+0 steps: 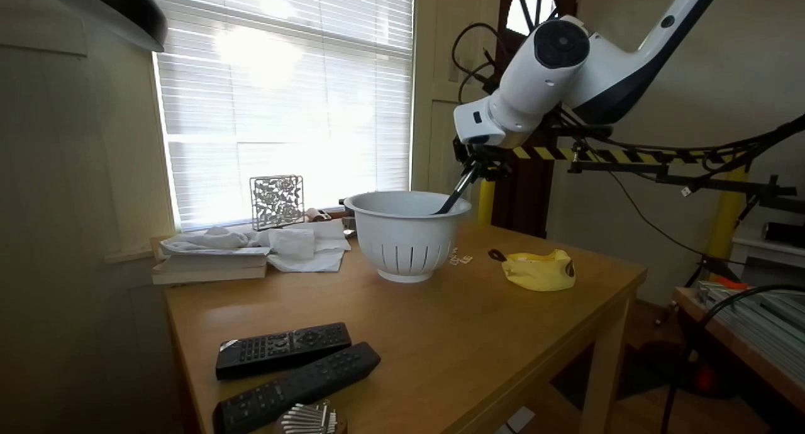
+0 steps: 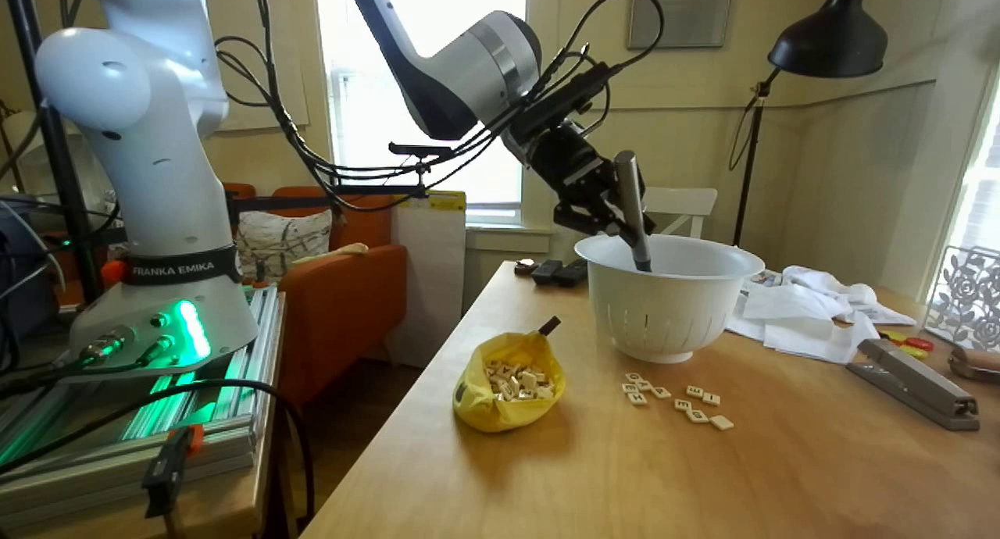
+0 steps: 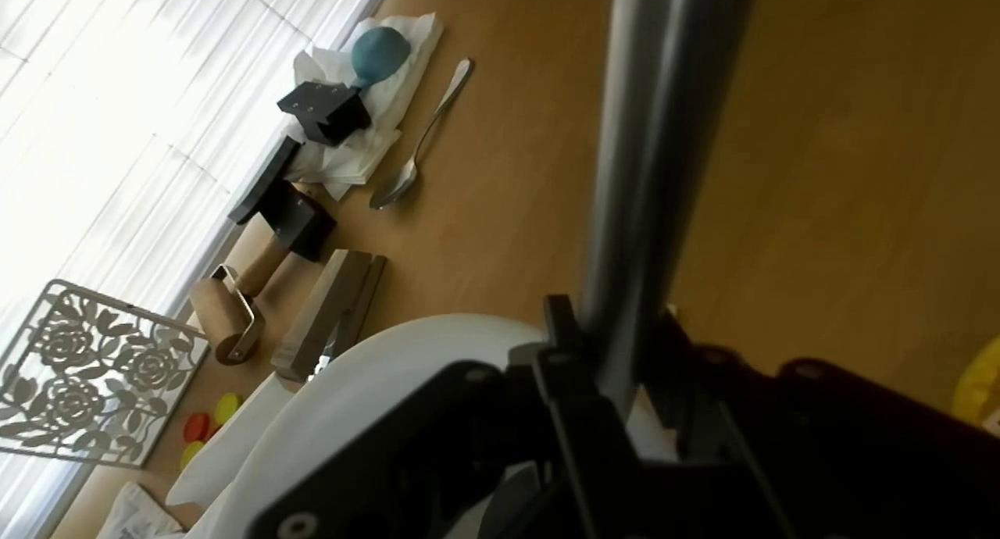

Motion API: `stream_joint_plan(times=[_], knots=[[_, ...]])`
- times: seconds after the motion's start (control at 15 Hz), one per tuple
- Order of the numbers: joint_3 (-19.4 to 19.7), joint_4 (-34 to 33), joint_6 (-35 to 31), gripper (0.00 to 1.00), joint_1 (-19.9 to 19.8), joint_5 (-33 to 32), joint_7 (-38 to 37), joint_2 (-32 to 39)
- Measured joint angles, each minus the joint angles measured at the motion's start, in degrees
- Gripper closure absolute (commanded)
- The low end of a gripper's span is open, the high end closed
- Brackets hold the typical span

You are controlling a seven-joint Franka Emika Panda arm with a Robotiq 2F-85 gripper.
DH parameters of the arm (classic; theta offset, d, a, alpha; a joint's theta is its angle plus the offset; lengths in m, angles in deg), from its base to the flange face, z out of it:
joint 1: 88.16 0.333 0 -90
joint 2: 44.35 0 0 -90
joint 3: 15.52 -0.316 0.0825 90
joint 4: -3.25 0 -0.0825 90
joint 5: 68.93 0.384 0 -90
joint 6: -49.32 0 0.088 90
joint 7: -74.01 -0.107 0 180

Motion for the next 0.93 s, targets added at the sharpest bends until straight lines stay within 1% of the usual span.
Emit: stream_joint_plan(times=[0.2,0.27,0.4,0.73,0.93], knots=[[-0.2,-0.1,2.7,0.94,0.2,-1.3,0.3,0.0],[-0.2,-0.1,3.2,0.94,0.3,-2.5,-0.1,0.0],[-0.3,-0.1,3.7,0.94,0.3,-6.8,-2.5,0.1],[-0.3,0.2,4.3,0.94,0.3,-22.9,-14.9,1.0],[-0.7,0.7,5.5,0.94,0.3,-29.8,-23.9,1.8]])
